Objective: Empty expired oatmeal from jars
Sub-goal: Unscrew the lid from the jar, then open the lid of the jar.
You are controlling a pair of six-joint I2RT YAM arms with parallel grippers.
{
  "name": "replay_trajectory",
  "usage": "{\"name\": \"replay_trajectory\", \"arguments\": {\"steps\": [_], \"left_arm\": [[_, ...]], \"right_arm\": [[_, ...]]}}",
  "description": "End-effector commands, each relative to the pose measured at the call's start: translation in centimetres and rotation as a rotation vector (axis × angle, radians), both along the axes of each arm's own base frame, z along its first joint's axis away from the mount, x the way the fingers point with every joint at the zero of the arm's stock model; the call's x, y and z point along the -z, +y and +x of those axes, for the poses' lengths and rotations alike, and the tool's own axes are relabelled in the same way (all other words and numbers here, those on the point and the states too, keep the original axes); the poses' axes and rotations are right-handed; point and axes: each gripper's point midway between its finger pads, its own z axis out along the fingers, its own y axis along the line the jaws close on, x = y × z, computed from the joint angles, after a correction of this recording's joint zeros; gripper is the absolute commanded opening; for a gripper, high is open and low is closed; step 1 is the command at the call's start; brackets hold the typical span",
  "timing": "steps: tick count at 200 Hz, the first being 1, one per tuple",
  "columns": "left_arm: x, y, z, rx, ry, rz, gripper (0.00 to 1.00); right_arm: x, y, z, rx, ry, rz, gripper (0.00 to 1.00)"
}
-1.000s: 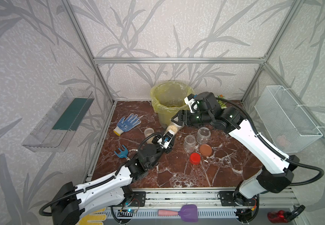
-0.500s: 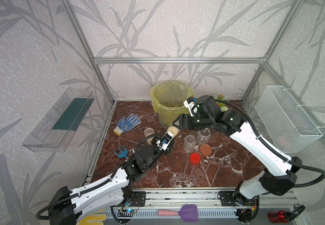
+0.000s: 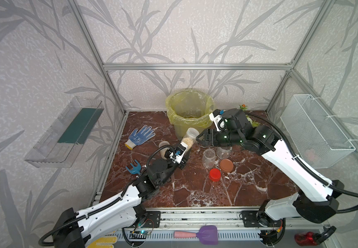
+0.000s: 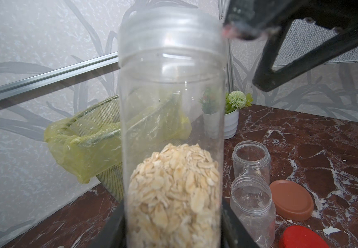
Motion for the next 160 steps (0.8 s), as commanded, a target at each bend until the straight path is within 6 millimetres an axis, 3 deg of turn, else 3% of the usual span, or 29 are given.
{"name": "replay_trajectory", "arguments": {"steps": [1,41,78,146,150,160], "left_arm": [[-2.3,0.3,-0.1,0.002,-0.043,-0.066,0.0],[-2.2,0.5,-0.1,-0.001,-0.042,-0.064,0.0],[-1.7,0.4,0.0,0.0,-0.03,-0.057,0.0],[-1.6,0.4,0.0,0.005,-0.025,-0.048,0.0],[-1.6,0.4,-0.1,0.003,-0.026,-0.05,0.0],[-1.5,0.5,0.0,0.003,-0.023,-0.049,0.0]], "right_arm": [[-0.8,-1.1,-0.4,0.015,-0.023,0.002,0.74],[-3.5,-1.2,-0.6,-0.002,-0.065,0.042,0.79],[-4.8,0.2,0.2,-0.037,-0.082,0.048,0.82],[-4.7,3.5,1.7,-0.147,-0.073,-0.035,0.84],[-3.7,4.1,2.2,-0.151,-0.056,-0.057,0.84],[-3.6,4.4,2.2,-0.162,-0.057,-0.075,0.84]]}}
